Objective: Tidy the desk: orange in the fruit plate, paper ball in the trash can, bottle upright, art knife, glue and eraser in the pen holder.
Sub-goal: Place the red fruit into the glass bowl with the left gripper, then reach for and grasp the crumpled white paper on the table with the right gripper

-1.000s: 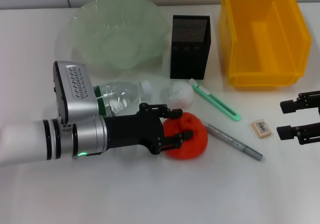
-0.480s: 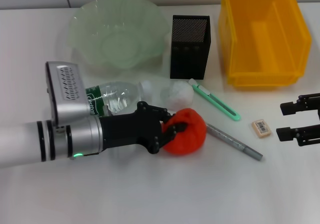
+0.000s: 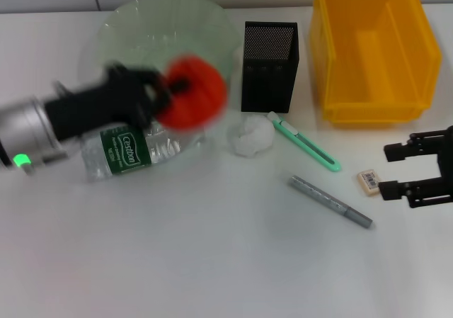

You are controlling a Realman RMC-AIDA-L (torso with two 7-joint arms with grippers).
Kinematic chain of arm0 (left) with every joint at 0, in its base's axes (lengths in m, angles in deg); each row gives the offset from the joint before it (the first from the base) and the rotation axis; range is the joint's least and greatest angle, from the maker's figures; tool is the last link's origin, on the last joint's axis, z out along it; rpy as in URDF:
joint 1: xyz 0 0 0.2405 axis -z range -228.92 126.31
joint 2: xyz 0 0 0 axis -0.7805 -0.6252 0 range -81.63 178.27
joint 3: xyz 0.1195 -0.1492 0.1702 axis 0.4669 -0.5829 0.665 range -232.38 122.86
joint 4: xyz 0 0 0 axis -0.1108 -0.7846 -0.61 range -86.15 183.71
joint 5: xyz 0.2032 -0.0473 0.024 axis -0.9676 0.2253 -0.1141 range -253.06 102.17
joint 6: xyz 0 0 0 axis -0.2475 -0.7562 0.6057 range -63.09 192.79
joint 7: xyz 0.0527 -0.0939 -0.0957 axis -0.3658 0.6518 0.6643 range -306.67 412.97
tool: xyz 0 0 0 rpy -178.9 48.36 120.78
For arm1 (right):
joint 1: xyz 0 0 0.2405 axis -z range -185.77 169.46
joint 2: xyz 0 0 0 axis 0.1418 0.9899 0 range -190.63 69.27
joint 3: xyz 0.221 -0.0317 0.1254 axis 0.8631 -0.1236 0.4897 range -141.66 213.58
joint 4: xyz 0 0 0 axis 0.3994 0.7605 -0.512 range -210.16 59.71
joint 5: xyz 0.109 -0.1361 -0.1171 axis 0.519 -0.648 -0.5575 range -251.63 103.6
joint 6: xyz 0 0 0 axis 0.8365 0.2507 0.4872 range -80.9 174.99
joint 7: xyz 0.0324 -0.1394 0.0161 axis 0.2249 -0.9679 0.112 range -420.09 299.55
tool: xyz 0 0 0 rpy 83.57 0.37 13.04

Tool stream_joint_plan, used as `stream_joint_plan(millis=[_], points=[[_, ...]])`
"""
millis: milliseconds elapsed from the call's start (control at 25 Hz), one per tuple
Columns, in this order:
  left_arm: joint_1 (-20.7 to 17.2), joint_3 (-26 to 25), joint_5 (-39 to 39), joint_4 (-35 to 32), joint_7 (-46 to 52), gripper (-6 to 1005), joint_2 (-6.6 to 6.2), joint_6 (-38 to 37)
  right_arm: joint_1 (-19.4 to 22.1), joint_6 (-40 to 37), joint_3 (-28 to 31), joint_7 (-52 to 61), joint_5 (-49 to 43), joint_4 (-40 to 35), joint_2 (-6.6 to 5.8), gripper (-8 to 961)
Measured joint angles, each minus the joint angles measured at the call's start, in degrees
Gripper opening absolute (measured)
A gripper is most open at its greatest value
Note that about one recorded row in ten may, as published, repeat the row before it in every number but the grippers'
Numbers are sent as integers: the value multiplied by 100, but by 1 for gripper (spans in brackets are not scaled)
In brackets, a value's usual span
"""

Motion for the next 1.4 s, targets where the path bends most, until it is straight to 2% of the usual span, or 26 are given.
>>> stream_joint_plan(millis=[160,320,600,720,960,1080,1200,1400], points=[[24,18,611,-524,418,84,-11,818,-72,169,-13,-240,10,241,45,727],[348,68,775,-619,818,62,-14,1827,-156,206,-23,-256,19,342,58,726],[699,924,916,-490,983,57,42,3146,-225,209,-23,-265,20,440,67,727],[757,1152,1009,-407,1017,155,33,3319,-230,218,-23,-270,20,480,67,727],[771,1167,1049,-452,1043,322,22,3232,-297,291,-22,-158,54,470,75,727],[727,1166,1096,-514,1076,398,2,2951,-401,300,-65,295,-7,348,73,726],[503,1139,1108,-745,1079,496,-24,2125,-470,301,-335,1104,-170,-112,61,726],[-78,1143,1110,-1185,1246,715,-141,461,-524,293,-1296,2508,-834,-1279,81,726]])
